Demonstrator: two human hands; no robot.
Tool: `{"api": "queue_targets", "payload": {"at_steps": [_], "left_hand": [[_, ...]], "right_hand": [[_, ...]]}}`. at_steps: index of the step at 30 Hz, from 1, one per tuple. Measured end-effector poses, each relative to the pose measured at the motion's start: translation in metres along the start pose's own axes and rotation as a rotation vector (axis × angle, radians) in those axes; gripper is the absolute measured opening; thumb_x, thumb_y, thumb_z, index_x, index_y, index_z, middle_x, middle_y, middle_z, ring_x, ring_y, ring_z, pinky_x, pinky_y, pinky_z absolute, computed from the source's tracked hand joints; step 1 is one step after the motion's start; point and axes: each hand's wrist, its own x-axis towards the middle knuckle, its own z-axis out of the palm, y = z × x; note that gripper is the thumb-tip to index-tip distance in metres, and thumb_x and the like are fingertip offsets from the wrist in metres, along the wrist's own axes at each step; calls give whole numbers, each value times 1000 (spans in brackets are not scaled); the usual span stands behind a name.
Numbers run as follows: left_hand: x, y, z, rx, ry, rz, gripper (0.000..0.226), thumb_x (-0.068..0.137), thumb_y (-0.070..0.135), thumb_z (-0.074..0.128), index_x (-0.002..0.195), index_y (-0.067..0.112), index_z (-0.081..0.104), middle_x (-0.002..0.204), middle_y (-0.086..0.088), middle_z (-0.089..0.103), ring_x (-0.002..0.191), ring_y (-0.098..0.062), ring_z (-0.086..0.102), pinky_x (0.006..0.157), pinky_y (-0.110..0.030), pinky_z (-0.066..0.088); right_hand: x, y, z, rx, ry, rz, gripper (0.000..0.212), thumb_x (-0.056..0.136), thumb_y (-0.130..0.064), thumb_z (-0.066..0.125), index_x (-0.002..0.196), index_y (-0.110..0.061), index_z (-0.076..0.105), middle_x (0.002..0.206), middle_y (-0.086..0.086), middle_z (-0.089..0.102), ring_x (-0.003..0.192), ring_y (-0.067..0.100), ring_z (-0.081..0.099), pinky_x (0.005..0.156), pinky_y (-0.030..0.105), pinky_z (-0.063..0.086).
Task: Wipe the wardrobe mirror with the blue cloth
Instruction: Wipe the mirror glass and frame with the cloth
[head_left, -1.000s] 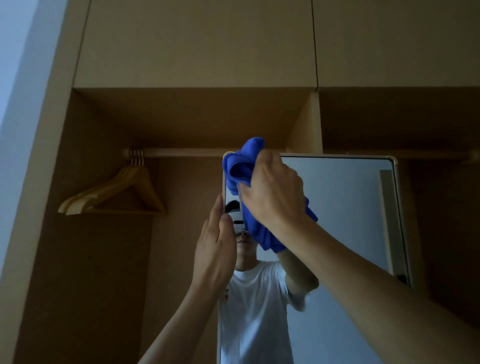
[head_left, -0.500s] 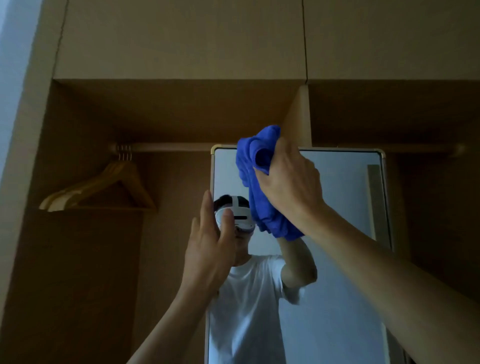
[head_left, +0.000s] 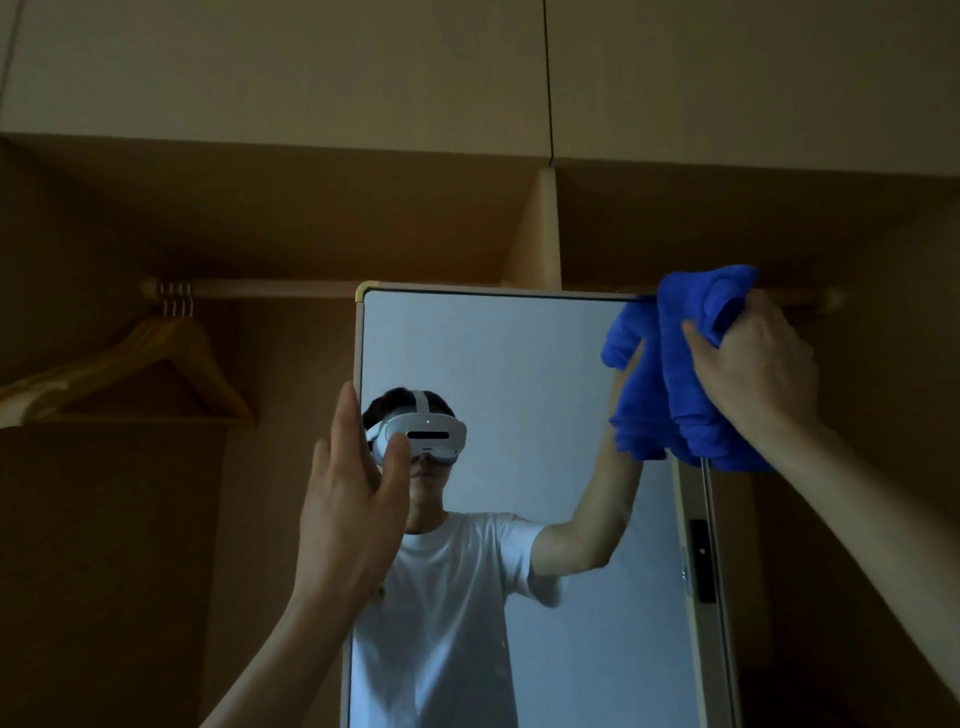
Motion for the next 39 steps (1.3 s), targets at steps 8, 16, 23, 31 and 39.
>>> {"api": "queue_targets", "payload": {"at_steps": [8,16,23,31,39], "left_hand": [[-1,6,0,-24,-2,-34,70,105,43,49,164,36,10,158,-4,39,135,-20,44,95,-32,35],[-3,13,-4,-59,-19,-37,68,106,40,49,163,36,12,159,0,38,115,1,31,92,-27,32],[2,8,-9,-121,-42,-34,56,109,43,33,163,39,17,164,11,34,126,8,29,100,-23,27],[3,4,-28,-308,-140,-98,37,103,68,14,131,78,36,130,39,56,120,18,49,106,-23,37],[1,-16,-31,-345,-148,-98,68,89,85,12,147,60,39,146,16,59,138,-7,51,117,-47,41]], "right_hand": [[-4,-11,8,-24,32,28,43,96,-42,59,117,-6,51,105,13,59,83,32,63,64,34,40],[-14,-49,11,60,-20,-32,41,94,-45,61,114,-11,52,101,6,59,83,26,64,63,30,42],[-45,-143,27,86,-50,-229,43,92,-40,67,117,-8,52,104,7,60,84,23,64,66,32,45],[-82,-210,39,100,-142,-507,33,89,-28,68,113,-10,54,99,4,58,84,20,60,62,30,42],[-62,-194,16,48,-292,-817,30,88,-20,64,117,-14,59,104,4,62,99,27,56,77,39,43]]}}
